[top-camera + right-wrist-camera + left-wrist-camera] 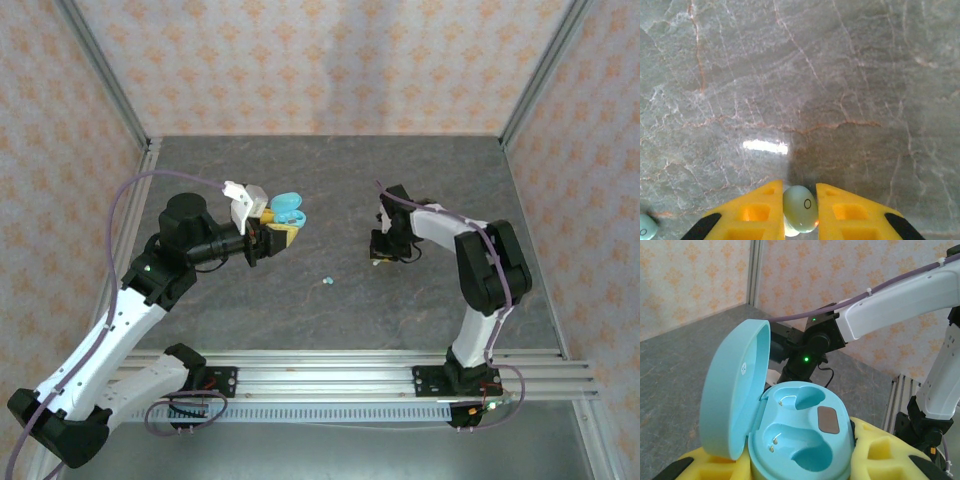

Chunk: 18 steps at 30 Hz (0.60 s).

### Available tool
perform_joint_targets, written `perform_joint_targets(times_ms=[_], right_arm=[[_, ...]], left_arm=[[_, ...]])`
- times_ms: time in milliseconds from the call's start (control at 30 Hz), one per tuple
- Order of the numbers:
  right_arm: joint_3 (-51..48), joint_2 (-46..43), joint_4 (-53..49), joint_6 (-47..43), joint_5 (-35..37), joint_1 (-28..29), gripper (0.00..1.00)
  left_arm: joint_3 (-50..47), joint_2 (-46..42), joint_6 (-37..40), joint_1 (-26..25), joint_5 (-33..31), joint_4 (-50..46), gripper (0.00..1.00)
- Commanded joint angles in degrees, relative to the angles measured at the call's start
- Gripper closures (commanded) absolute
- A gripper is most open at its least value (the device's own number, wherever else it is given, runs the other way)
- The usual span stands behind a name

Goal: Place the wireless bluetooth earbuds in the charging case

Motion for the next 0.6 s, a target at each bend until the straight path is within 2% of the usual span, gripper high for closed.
perform_joint_targets(times_ms=[0, 367, 567], right_arm=[[-0.70, -6.20, -4.43, 3.89, 3.73, 0.46, 0.81], [3.63, -26.54, -13.87, 12.16, 5.90, 0.80, 0.83], [11.13, -34.50, -20.79, 16.29, 7.96, 4.54, 0.84]], left_arm=[[0.29, -1.19, 0.34, 0.56, -0.07, 1.86, 0.96], [-0.12, -0.09, 0.41, 0.42, 2.34, 4.55, 0.95], [-0.01, 1.55, 1.46, 0.40, 4.02, 6.91, 0.95]])
